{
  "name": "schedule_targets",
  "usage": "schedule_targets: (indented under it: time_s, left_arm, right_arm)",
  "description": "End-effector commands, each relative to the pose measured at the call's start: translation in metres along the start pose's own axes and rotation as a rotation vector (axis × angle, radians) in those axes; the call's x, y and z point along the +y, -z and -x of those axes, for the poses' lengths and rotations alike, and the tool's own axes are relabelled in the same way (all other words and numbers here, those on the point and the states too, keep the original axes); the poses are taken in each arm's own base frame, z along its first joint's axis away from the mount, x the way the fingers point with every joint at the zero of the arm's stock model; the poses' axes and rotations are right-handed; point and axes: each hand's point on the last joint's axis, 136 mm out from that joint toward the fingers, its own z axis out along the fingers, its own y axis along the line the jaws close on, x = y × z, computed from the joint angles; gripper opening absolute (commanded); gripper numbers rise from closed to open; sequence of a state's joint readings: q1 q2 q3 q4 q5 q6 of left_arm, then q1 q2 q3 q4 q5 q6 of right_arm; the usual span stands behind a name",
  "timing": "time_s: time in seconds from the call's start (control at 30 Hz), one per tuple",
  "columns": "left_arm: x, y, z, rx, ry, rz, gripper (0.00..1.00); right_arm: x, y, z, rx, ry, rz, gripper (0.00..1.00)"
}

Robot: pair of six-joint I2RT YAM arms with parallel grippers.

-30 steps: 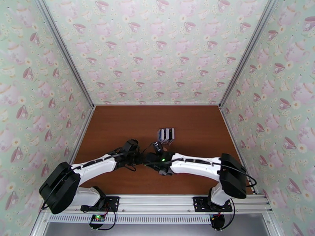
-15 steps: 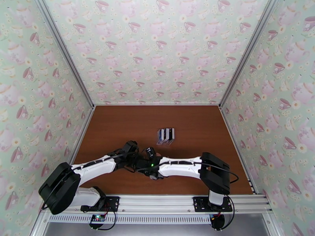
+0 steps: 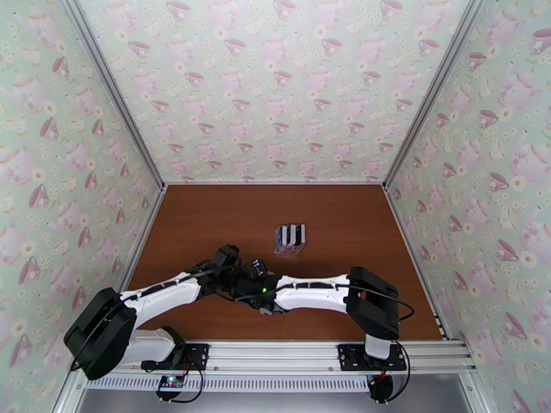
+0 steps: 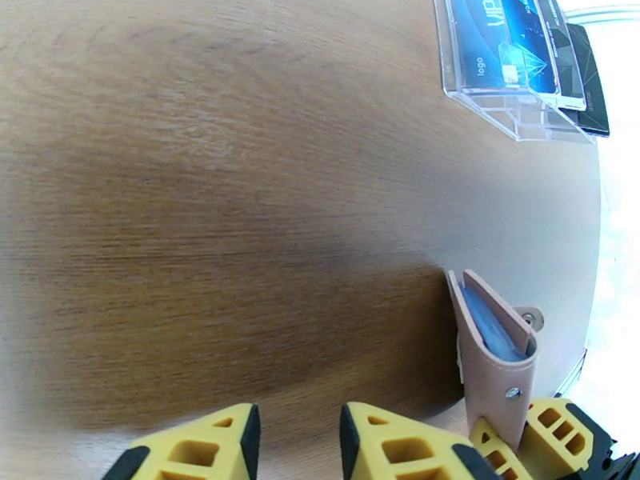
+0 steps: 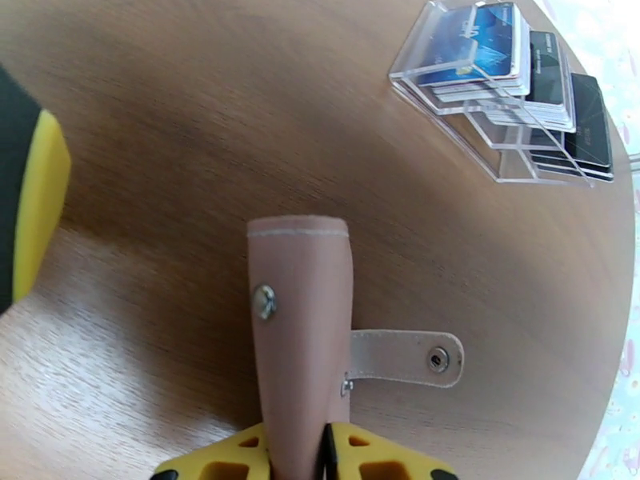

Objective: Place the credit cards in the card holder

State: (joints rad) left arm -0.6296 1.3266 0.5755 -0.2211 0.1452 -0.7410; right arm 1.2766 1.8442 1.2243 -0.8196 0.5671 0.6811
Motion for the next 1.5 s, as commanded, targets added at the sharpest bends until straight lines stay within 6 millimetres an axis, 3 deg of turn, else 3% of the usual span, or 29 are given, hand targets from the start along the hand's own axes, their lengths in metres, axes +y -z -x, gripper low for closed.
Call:
schedule_targets:
  time_s: [0.0, 0.27, 0.5, 0.83, 1.1, 1.47]
  left_arm:
    - [0.006, 0.002, -0.004, 0.004, 0.004, 0.008, 0.34]
    - [0.006, 0.003, -0.004, 0.004, 0.007, 0.009, 0.35]
    - [0.002, 0.003, -0.005, 0.012, 0.006, -0.007, 0.35]
    - [-0.030, -0.007, -0.016, 0.044, -0.039, -0.058, 0.36]
    - [-0.051, -0.023, -0.023, 0.074, -0.062, -0.085, 0.36]
    - [-0.063, -0.049, -0.023, 0.136, -0.106, -0.063, 0.36]
  right_arm:
    - [0.019, -0.002, 0.000, 0.008, -0.025, 0.063, 0.24]
    - [0.026, -0.002, 0.000, 0.009, -0.034, 0.106, 0.38]
    - [0.023, 0.006, 0.005, -0.015, -0.057, 0.132, 0.40]
    - [-0.026, 0.021, 0.023, -0.079, -0.220, 0.224, 0.39]
    - [-0.066, 0.019, 0.018, -0.077, -0.356, 0.289, 0.36]
    - [-0.078, 0.014, 0.008, -0.052, -0.415, 0.323, 0.36]
